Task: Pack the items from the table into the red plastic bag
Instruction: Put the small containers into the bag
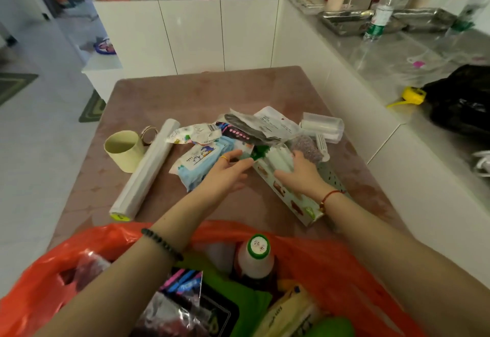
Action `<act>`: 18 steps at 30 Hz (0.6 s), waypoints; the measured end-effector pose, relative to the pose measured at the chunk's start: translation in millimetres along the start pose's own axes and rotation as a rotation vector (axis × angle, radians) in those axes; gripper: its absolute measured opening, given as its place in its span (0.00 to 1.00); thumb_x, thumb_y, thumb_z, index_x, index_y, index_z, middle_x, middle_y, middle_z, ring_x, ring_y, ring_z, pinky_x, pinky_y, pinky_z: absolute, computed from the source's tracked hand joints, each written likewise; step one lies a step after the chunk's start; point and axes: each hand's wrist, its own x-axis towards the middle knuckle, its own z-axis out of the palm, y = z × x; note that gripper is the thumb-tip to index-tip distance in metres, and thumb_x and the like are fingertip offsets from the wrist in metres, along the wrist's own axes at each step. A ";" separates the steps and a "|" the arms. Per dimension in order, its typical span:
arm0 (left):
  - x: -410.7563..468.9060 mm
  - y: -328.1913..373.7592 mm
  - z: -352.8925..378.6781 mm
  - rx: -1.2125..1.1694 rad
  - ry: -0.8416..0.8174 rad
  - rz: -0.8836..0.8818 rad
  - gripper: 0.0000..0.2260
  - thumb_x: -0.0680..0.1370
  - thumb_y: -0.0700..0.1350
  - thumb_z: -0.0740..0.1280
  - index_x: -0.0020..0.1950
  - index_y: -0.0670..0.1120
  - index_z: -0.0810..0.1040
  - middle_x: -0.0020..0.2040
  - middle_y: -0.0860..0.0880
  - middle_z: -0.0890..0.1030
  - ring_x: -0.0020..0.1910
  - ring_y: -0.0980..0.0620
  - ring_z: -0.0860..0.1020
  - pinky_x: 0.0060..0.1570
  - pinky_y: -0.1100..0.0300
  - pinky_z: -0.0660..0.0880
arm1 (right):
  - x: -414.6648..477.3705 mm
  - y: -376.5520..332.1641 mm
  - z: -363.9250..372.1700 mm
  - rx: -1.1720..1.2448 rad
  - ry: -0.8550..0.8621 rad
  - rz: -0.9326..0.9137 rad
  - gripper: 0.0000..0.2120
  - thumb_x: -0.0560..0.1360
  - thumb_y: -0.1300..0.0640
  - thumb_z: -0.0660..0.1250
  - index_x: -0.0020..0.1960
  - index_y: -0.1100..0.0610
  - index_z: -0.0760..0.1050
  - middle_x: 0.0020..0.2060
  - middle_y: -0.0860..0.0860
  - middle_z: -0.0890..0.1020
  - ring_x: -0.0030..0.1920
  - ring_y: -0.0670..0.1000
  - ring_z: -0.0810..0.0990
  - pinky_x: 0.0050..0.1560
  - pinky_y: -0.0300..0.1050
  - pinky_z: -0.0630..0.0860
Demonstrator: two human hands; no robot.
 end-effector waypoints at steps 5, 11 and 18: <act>-30.6 13.3 -0.5 -0.059 -0.079 0.026 0.29 0.75 0.57 0.62 0.73 0.54 0.57 0.67 0.48 0.71 0.55 0.49 0.77 0.51 0.53 0.75 | -81.1 -31.2 -30.8 0.332 0.032 -0.221 0.30 0.72 0.50 0.67 0.71 0.52 0.59 0.55 0.43 0.71 0.51 0.45 0.76 0.43 0.32 0.73; -86.8 26.4 2.6 -0.274 -0.170 0.211 0.23 0.75 0.49 0.67 0.68 0.45 0.68 0.54 0.46 0.82 0.48 0.51 0.83 0.45 0.53 0.81 | -171.2 -56.9 -41.5 0.173 0.153 -0.557 0.39 0.64 0.47 0.72 0.71 0.47 0.58 0.63 0.44 0.68 0.62 0.44 0.68 0.63 0.38 0.66; -148.9 -10.6 -24.5 0.066 -0.350 0.379 0.29 0.70 0.59 0.66 0.68 0.56 0.59 0.62 0.57 0.74 0.58 0.63 0.77 0.56 0.63 0.76 | -221.5 -41.5 -20.5 0.214 0.057 -0.565 0.35 0.62 0.42 0.70 0.66 0.35 0.59 0.58 0.36 0.72 0.56 0.40 0.74 0.51 0.32 0.73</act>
